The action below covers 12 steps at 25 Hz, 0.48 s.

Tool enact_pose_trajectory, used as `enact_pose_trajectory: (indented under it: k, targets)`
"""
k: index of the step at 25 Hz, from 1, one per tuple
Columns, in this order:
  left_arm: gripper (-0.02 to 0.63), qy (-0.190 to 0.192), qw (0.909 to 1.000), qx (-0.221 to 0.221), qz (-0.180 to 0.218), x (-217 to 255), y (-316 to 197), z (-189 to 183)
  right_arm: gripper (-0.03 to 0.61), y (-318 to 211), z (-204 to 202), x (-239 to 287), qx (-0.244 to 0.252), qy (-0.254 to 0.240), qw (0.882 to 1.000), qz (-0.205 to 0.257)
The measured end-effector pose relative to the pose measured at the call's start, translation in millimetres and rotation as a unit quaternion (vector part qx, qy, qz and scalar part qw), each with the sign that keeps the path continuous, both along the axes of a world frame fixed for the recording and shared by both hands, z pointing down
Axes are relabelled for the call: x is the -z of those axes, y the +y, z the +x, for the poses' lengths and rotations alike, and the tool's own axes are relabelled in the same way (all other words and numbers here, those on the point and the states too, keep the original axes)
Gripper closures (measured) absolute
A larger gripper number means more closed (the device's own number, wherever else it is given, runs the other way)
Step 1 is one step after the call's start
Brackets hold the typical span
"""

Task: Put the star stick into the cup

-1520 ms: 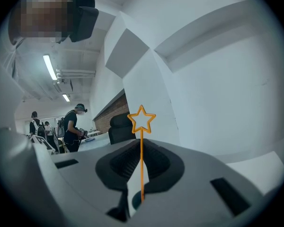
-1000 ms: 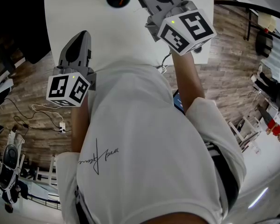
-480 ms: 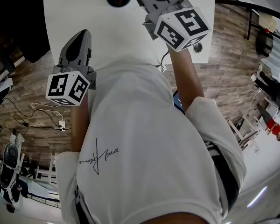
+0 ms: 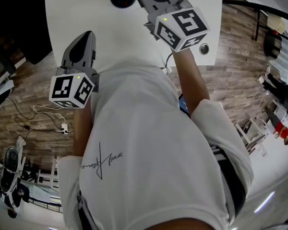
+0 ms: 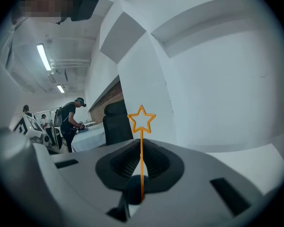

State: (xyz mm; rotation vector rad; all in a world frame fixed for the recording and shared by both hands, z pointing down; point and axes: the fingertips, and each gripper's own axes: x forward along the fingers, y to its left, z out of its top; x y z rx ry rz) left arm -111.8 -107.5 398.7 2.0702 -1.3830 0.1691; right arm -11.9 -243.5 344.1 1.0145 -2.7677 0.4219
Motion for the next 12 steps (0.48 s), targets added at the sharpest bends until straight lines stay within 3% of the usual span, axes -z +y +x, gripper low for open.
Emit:
enact_pose_trajectory:
  k: [12]
  targets:
    - [0.606, 0.012, 0.9998, 0.011, -0.013, -6, -1, -9, 0.556, 1, -7, -15, 0.004, 0.022, 1.0, -0.002]
